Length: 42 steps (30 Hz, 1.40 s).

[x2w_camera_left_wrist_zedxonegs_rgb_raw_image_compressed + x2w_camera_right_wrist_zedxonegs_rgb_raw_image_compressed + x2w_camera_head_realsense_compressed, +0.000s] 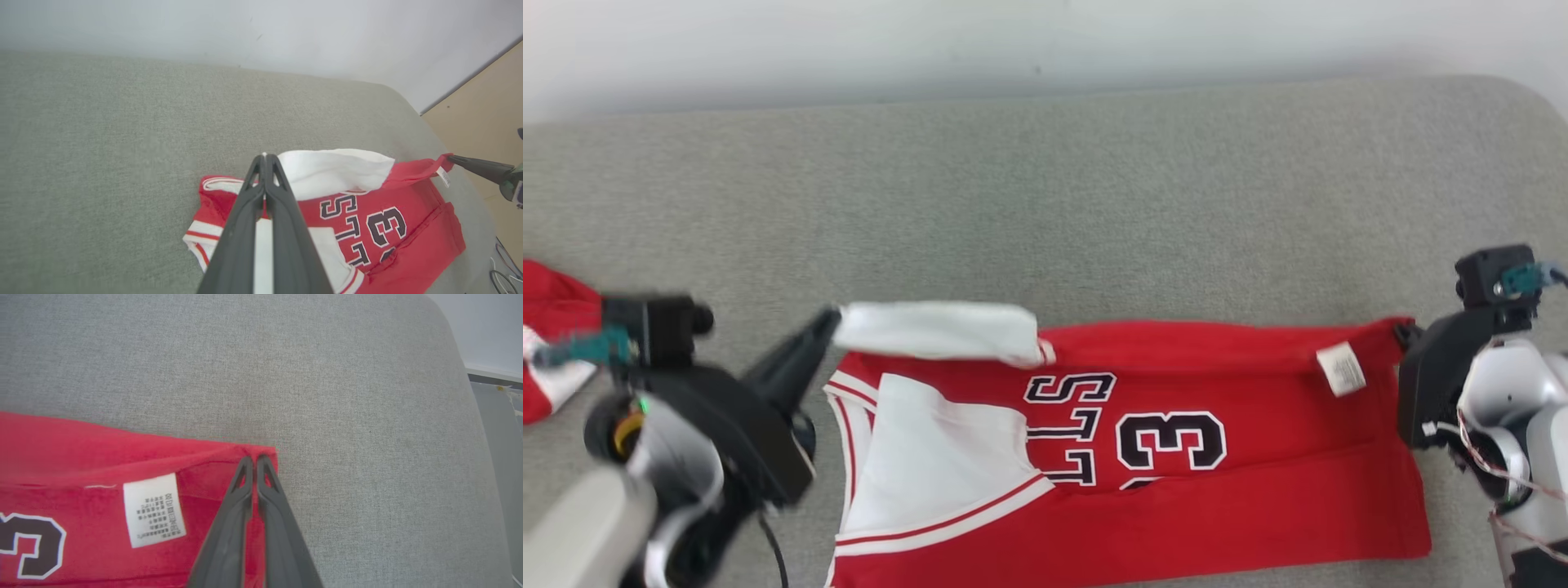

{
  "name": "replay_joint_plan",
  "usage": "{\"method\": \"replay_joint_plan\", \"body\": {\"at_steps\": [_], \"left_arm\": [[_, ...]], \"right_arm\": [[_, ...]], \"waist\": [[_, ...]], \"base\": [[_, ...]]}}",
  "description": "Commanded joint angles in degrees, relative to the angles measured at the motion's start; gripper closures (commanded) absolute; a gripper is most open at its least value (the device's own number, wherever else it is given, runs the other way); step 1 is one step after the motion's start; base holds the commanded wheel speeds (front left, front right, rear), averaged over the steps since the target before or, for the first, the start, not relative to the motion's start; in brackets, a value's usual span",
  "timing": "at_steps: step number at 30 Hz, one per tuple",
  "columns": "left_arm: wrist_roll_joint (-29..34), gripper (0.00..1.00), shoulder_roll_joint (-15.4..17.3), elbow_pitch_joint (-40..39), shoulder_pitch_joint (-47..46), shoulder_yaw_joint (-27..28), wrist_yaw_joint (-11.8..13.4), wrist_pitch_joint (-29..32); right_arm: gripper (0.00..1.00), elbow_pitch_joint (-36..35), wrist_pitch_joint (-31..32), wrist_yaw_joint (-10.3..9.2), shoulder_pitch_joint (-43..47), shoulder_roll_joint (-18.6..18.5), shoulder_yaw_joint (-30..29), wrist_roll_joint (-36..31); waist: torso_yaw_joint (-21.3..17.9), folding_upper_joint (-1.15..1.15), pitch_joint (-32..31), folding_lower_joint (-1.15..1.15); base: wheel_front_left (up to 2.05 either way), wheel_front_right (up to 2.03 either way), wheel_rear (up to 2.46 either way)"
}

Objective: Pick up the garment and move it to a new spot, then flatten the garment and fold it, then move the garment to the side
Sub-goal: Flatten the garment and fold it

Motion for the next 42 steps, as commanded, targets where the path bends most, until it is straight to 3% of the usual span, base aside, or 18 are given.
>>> {"method": "replay_joint_plan", "body": {"at_steps": [1, 4, 10, 17, 35, 36, 37, 38, 39, 40, 41, 42], "left_arm": [[0.01, 1.00, 0.36, -1.13, 2.40, 0.02, 0.79, -0.84], [0.46, 1.00, -0.02, -3.83, 7.07, -0.29, 2.76, -2.92], [0.18, 1.00, -3.72, -5.23, 14.47, -1.17, 5.26, -8.27], [-0.12, 1.00, -6.48, -3.14, 18.77, -2.28, 5.46, -11.54], [-2.86, 1.00, -8.48, -1.09, 24.95, -2.58, 5.93, -13.74], [-2.96, 1.00, -8.57, -0.81, 24.99, -2.51, 5.91, -13.99], [-2.96, 1.00, -8.57, -0.81, 24.99, -2.51, 5.91, -13.99], [-3.28, 1.00, -8.75, -0.35, 25.20, -2.60, 5.86, -13.85], [-3.21, 1.00, -8.76, 0.22, 25.44, -2.98, 5.78, -13.58], [-2.72, 1.00, -8.72, 0.72, 25.46, -3.15, 5.82, -13.78], [-2.24, 1.00, -8.91, 1.19, 25.32, -3.09, 5.93, -14.36], [-1.79, 0.53, -9.09, 1.68, 25.15, -3.23, 5.92, -14.72]], "right_arm": [[1.00, -0.67, 0.30, -0.10, 1.37, 0.75, -0.59, 0.13], [1.00, -1.90, 0.70, -0.10, 3.51, 1.19, -1.62, -0.27], [1.00, -3.04, 0.17, -0.10, 6.32, 1.29, -3.48, -0.95], [1.00, -3.54, 1.42, -0.10, 9.05, 1.92, -4.30, -1.87], [1.00, -6.58, 2.22, -0.10, 14.22, 3.27, -7.22, -4.38], [0.93, -6.70, 2.28, -0.10, 14.45, 3.35, -7.29, -4.54], [0.93, -6.70, 2.28, -0.10, 14.45, 3.35, -7.29, -4.54], [0.70, -6.76, 2.26, -0.10, 14.61, 3.49, -7.39, -4.71], [0.19, -6.83, 2.04, -0.10, 14.81, 3.64, -7.49, -4.81], [0.00, -6.81, 1.92, -0.10, 15.00, 3.87, -7.56, -4.89], [0.00, -6.80, 1.89, -0.10, 15.18, 4.24, -7.76, -5.01], [0.00, -6.92, 1.69, -0.10, 15.23, 4.60, -8.08, -5.11]], "waist": [[1.08, 0.00, -1.13, 0.01], [1.42, 0.00, -1.19, 0.01], [2.03, 0.00, -0.75, 0.01], [3.00, 0.00, -0.94, 0.01], [3.78, 0.00, -2.96, 0.01], [3.78, 0.00, -3.09, 0.01], [3.78, 0.00, -3.09, 0.01], [3.79, 0.00, -3.26, 0.01], [3.79, 0.00, -3.40, 0.01], [3.78, 0.00, -3.51, 0.01], [3.79, 0.00, -3.63, 0.01], [3.81, 0.00, -3.75, 0.01]], "base": [[0.00, 0.00, 0.00], [0.00, 0.00, 0.00], [0.00, 0.00, 0.00], [0.00, 0.00, 0.00], [0.00, 0.00, 0.00], [0.00, 0.00, 0.00], [0.00, 0.00, 0.00], [0.00, 0.00, 0.00], [0.00, 0.00, 0.00], [0.00, 0.00, 0.00], [0.00, 0.00, 0.00], [0.00, 0.00, 0.00]]}}
